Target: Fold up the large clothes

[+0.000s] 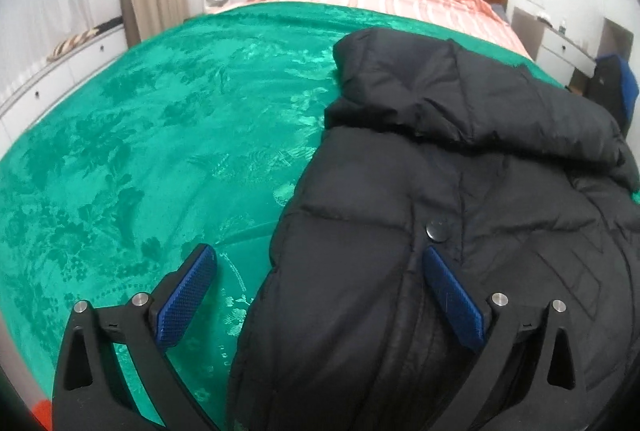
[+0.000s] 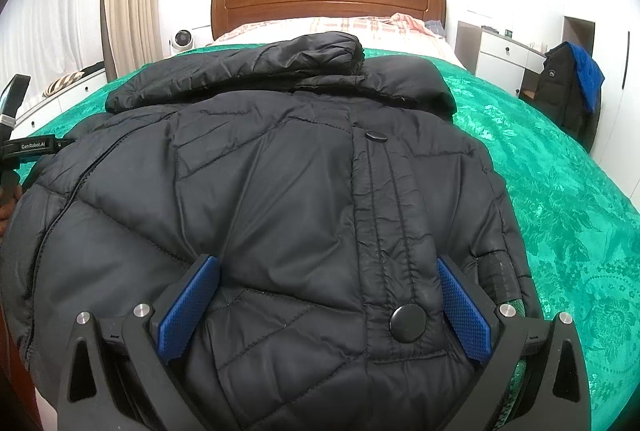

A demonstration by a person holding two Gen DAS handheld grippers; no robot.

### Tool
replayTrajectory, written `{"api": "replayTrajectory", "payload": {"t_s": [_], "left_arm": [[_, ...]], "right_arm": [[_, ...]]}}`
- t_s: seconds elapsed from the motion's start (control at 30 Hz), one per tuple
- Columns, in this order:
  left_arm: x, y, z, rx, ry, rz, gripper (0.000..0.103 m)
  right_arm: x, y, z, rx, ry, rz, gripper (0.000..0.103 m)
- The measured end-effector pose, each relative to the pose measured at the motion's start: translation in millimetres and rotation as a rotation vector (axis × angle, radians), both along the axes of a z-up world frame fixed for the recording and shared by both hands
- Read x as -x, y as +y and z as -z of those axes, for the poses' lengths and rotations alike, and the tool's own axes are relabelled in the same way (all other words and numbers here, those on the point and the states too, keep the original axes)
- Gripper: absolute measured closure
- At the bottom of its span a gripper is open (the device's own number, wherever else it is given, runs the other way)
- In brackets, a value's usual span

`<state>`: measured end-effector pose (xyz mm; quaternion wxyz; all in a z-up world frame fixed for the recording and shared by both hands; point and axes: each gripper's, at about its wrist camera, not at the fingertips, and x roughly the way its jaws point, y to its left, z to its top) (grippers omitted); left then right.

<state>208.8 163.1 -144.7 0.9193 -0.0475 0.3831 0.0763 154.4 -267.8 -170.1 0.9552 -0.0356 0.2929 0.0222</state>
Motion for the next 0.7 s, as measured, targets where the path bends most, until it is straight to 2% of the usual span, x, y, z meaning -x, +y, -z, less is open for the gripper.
{"api": "replayTrajectory", "payload": {"t_s": [0.17,0.27,0.4,0.57,0.63,0.7], "left_arm": [[1.0,0.3,-1.1,-0.008,0.01,-0.009,0.0],[6.3,0.0,-11.7,-0.035,0.026,-0.025,0.001],[21.3,14.5,-56.9,-0.101,0.012,-0.065,0.001],[45.4,38.9,-145.5,-0.253,-0.141,-0.162,0.001],[48.0,42.9,-163.2,-0.258,-0.188,-0.168,0.001],[46.0,39.4,-166.1,-0.22,-0.207,-0.137,0.001]], "right_arm": [[0.3,-0.1,-0.3,0.003,0.001,0.001,0.0],[0.4,-0.1,-0.3,0.003,0.001,0.001,0.0],[0.2,0.1,-0.6,0.002,0.004,0.0,0.0],[-0.5,0.0,-0.9,0.003,0.008,-0.001,0.0],[-1.0,0.1,-1.0,0.003,0.008,-0.001,0.0],[-1.0,0.0,-1.1,0.003,0.008,-0.001,0.0]]}}
